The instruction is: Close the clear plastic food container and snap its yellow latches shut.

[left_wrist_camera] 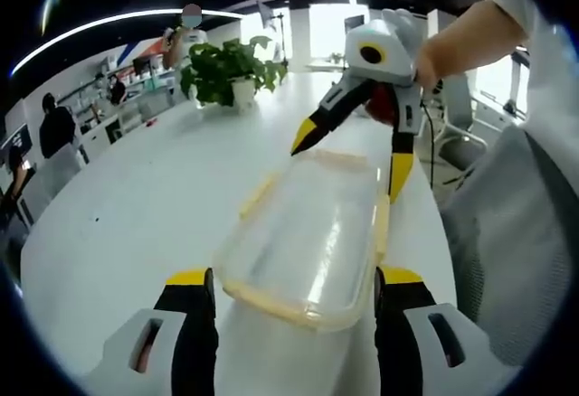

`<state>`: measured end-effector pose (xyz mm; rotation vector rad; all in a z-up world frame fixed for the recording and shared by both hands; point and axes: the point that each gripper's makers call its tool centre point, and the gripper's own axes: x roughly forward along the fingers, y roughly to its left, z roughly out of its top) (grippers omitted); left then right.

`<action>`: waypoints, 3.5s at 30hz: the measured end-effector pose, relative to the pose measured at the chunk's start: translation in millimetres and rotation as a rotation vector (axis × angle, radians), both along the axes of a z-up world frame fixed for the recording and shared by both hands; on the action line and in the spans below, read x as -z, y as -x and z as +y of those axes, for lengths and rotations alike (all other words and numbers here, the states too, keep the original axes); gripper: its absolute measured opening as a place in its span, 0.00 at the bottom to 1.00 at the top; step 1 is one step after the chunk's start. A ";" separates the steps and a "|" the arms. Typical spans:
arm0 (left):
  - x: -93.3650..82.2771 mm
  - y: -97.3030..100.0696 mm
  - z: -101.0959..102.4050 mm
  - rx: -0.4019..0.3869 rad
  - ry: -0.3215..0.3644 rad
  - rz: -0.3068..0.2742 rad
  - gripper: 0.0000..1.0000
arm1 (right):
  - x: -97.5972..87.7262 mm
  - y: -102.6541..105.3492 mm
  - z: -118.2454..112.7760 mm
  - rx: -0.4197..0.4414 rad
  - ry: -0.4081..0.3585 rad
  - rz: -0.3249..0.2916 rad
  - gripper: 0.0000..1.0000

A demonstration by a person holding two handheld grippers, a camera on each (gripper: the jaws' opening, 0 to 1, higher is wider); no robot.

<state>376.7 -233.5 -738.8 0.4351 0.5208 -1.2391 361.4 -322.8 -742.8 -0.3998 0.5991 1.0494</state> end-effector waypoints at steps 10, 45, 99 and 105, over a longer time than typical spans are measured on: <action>-0.3 2.9 29.3 -0.011 -0.023 -0.003 0.69 | 0.0 0.8 29.4 -0.030 -0.003 -0.002 0.72; 0.4 -9.6 128.1 -0.081 -0.041 0.002 0.69 | -0.6 -19.2 128.6 -0.091 -0.015 -0.002 0.70; -16.6 -46.7 125.1 -0.141 0.028 0.051 0.99 | -9.3 -57.4 129.0 -0.039 -0.041 0.045 0.99; -20.9 -43.7 123.8 -0.146 0.032 0.048 0.99 | -18.4 -53.9 133.3 -0.041 -0.060 0.029 0.99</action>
